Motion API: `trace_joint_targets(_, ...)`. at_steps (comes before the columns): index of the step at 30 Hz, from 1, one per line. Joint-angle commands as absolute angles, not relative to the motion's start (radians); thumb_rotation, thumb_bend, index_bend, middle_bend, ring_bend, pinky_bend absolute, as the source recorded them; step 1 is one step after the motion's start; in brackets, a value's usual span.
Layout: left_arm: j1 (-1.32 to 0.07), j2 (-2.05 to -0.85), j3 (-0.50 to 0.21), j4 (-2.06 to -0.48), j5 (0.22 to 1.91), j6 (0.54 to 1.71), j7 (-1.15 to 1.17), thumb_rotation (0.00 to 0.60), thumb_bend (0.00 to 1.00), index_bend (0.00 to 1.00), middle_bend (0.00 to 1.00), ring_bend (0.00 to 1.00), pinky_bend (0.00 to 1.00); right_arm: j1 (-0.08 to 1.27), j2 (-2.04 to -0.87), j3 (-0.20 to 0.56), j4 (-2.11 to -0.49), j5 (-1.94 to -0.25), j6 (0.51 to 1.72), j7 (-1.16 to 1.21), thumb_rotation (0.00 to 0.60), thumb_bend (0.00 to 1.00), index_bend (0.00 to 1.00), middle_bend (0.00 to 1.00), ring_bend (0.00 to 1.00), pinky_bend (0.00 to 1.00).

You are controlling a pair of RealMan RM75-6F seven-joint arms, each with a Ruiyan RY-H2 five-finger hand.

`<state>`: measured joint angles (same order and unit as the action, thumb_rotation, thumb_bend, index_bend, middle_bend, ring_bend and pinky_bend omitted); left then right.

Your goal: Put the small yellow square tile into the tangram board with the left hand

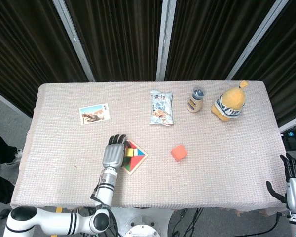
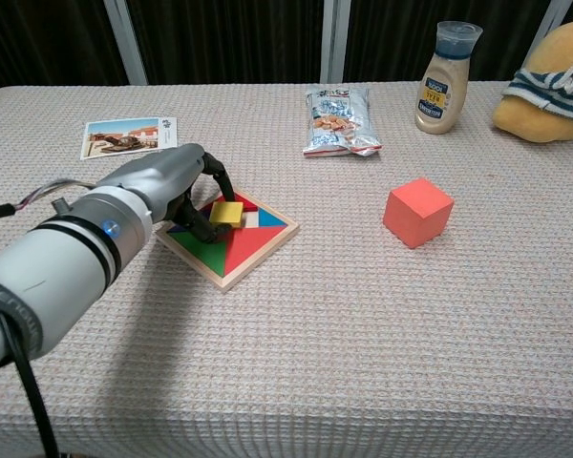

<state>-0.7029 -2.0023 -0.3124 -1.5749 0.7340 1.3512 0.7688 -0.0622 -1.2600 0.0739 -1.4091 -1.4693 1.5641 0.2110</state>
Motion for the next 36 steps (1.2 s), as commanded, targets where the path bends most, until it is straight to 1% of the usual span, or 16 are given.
trace_joint_targets(1, -0.703, -2.004, -0.308, -1.571, 0.741, 1.353, 0.77, 0.6, 0.4, 0.51, 0.1, 0.0, 0.0, -0.062, -1.26, 0.075, -1.407, -1.467, 1.563, 0.214, 0.6, 0.2, 0.0, 0.0, 0.0, 0.0)
trace_joint_targets(11, -0.721, -2.028, -0.32, -1.54, 0.734, 1.324, 0.774, 0.6, 0.4, 0.51, 0.1, 0.0, 0.0, -0.062, -1.264, 0.075, -1.397, -1.463, 1.557, 0.222, 0.6, 0.2, 0.0, 0.0, 0.0, 0.0)
trace_joint_targets(28, -0.736, -2.044, -0.345, -1.507, 0.72, 1.315, 0.776, 0.6, 0.41, 0.5, 0.1, 0.0, 0.0, -0.063, -1.264, 0.075, -1.388, -1.457, 1.553, 0.231, 0.6, 0.2, 0.0, 0.0, 0.0, 0.0)
trace_joint_targets(32, -0.734, -2.044, -0.345, -1.506, 0.722, 1.315, 0.77, 0.6, 0.41, 0.46, 0.1, 0.0, 0.0, -0.064, -1.264, 0.076, -1.386, -1.456, 1.552, 0.233, 0.6, 0.2, 0.0, 0.0, 0.0, 0.0)
trace_joint_targets(36, -0.731, -2.04, -0.34, -1.508, 0.723, 1.31, 0.764, 0.6, 0.41, 0.38, 0.1, 0.0, 0.0, -0.064, -1.265, 0.076, -1.384, -1.455, 1.551, 0.235, 0.6, 0.2, 0.0, 0.0, 0.0, 0.0)
